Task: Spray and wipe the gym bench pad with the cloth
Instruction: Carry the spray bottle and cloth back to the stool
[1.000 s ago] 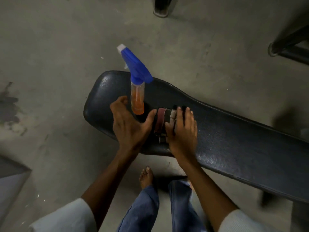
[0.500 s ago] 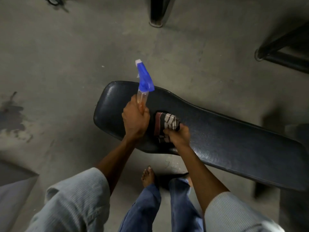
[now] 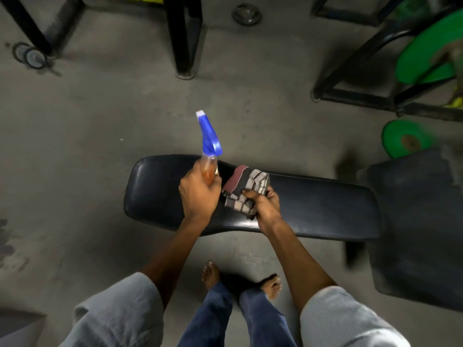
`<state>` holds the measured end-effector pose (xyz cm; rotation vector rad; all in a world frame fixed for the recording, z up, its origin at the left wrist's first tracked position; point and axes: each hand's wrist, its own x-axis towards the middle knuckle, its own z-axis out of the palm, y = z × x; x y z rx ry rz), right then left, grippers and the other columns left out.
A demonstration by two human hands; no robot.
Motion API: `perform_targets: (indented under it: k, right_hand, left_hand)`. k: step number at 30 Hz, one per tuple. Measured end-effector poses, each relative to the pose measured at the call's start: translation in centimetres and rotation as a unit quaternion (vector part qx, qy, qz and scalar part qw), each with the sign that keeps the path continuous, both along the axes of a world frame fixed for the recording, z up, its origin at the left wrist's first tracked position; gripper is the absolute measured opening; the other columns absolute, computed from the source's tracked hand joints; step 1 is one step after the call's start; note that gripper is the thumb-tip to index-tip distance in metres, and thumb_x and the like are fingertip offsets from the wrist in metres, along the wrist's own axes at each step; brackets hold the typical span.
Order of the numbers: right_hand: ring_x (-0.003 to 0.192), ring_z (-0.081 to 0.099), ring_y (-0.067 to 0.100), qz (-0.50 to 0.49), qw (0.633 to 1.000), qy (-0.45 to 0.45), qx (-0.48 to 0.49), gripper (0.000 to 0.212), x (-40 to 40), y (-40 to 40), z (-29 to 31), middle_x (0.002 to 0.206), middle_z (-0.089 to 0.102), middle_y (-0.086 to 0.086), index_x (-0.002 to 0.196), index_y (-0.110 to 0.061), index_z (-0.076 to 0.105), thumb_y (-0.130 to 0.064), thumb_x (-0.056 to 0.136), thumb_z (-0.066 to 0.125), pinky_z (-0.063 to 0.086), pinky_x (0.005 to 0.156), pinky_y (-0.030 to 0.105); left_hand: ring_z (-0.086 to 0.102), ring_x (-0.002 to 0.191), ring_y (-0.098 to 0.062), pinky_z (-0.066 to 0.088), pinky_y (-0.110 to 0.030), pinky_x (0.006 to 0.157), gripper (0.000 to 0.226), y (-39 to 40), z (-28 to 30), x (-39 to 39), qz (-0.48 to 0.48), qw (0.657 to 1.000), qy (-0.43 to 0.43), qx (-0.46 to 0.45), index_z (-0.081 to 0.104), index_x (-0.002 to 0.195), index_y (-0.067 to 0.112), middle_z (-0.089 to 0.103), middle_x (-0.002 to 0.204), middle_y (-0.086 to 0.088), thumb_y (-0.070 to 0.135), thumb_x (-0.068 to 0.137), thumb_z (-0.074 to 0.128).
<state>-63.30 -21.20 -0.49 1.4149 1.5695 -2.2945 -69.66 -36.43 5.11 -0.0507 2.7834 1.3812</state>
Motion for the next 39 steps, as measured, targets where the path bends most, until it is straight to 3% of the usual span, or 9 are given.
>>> perform_targets:
  k: [6, 9, 13, 19, 23, 25, 30, 34, 39]
  right_hand:
    - [0.041, 0.047, 0.010, -0.053, 0.998, 0.018, 0.027, 0.032, 5.2, 4.5, 4.6, 0.070, 0.064, 0.008, 0.105, -0.012, 0.069, 0.009, 0.082, 0.077, 0.035, 0.036, 0.020]
    - [0.045, 0.054, 0.011, -0.084, 0.995, 0.024, 0.042, 0.032, 8.3, 7.1, 6.4, 0.074, 0.068, 0.009, 0.107, -0.011, 0.071, 0.009, 0.083, 0.077, 0.041, 0.039, 0.021]
    - [0.073, 0.075, 0.019, -0.133, 0.989, 0.045, 0.046, 0.038, 13.3, 10.3, 8.3, 0.094, 0.083, 0.007, 0.116, -0.008, 0.075, 0.012, 0.083, 0.076, 0.063, 0.065, 0.030]
    - [0.057, 0.071, 0.011, -0.185, 0.978, 0.073, 0.060, 0.032, 22.5, 13.8, 11.5, 0.085, 0.080, 0.004, 0.107, -0.013, 0.072, 0.013, 0.087, 0.072, 0.050, 0.042, 0.021]
    - [0.068, 0.071, 0.023, -0.234, 0.967, 0.072, 0.070, 0.030, 29.2, 15.5, 12.1, 0.096, 0.081, 0.012, 0.109, -0.012, 0.074, 0.007, 0.085, 0.075, 0.052, 0.060, 0.033]
    - [0.072, 0.074, 0.021, -0.268, 0.958, 0.081, 0.066, 0.033, 32.5, 16.2, 12.4, 0.096, 0.081, 0.009, 0.111, -0.012, 0.073, 0.010, 0.087, 0.073, 0.059, 0.061, 0.033]
    - [0.080, 0.074, 0.017, -0.359, 0.927, 0.088, 0.062, 0.037, 41.3, 17.3, 13.1, 0.094, 0.081, 0.001, 0.109, -0.014, 0.073, 0.014, 0.086, 0.068, 0.063, 0.064, 0.025]
    - [0.080, 0.074, 0.016, -0.431, 0.898, 0.071, 0.059, 0.039, 49.3, 17.6, 12.3, 0.095, 0.080, 0.001, 0.114, -0.012, 0.071, 0.015, 0.087, 0.065, 0.060, 0.058, 0.022]
    - [0.091, 0.077, 0.025, -0.507, 0.860, 0.027, 0.051, 0.040, 59.3, 15.9, 8.9, 0.111, 0.081, 0.010, 0.112, -0.018, 0.070, 0.013, 0.087, 0.065, 0.064, 0.071, 0.031]
  left_hand:
    - [0.069, 0.082, -0.041, 0.050, -0.039, 0.073, 0.031, 5.3, 4.3, 3.6, -0.044, 0.999, 0.007, 0.008, 0.069, 0.105, 0.007, 0.074, 0.084, -0.017, 0.021, 0.082, 0.084]
    - [0.069, 0.083, -0.042, 0.054, -0.043, 0.074, 0.032, 8.2, 5.9, 5.8, -0.082, 0.997, 0.010, 0.010, 0.070, 0.107, 0.009, 0.075, 0.086, -0.017, 0.024, 0.082, 0.084]
    - [0.070, 0.084, -0.045, 0.056, -0.047, 0.075, 0.035, 12.1, 7.8, 9.9, -0.131, 0.991, 0.023, 0.003, 0.070, 0.108, 0.009, 0.075, 0.087, -0.019, 0.027, 0.082, 0.085]
    - [0.070, 0.085, -0.046, 0.057, -0.048, 0.074, 0.030, 16.8, 9.9, 17.4, -0.200, 0.979, 0.035, 0.003, 0.069, 0.100, 0.009, 0.076, 0.087, -0.019, 0.026, 0.081, 0.085]
    - [0.070, 0.089, -0.046, 0.056, -0.047, 0.076, 0.026, 19.5, 11.2, 22.9, -0.248, 0.968, 0.042, 0.008, 0.069, 0.096, 0.009, 0.076, 0.090, -0.017, 0.024, 0.081, 0.084]
    - [0.070, 0.088, -0.044, 0.056, -0.046, 0.076, 0.023, 20.8, 11.9, 25.8, -0.274, 0.961, 0.045, 0.009, 0.068, 0.094, 0.010, 0.076, 0.089, -0.015, 0.023, 0.082, 0.083]
    - [0.071, 0.086, -0.042, 0.058, -0.046, 0.078, 0.022, 24.4, 12.4, 33.2, -0.365, 0.930, 0.048, 0.017, 0.069, 0.090, 0.013, 0.077, 0.086, -0.011, 0.026, 0.080, 0.084]
    - [0.068, 0.079, -0.042, 0.057, -0.048, 0.073, 0.025, 27.1, 11.8, 40.1, -0.434, 0.900, 0.034, 0.023, 0.066, 0.080, 0.013, 0.072, 0.076, -0.010, 0.030, 0.079, 0.084]
    - [0.069, 0.078, -0.039, 0.055, -0.044, 0.071, 0.025, 29.1, 10.2, 48.8, -0.532, 0.847, 0.013, 0.015, 0.067, 0.077, 0.015, 0.073, 0.074, -0.009, 0.030, 0.078, 0.087]
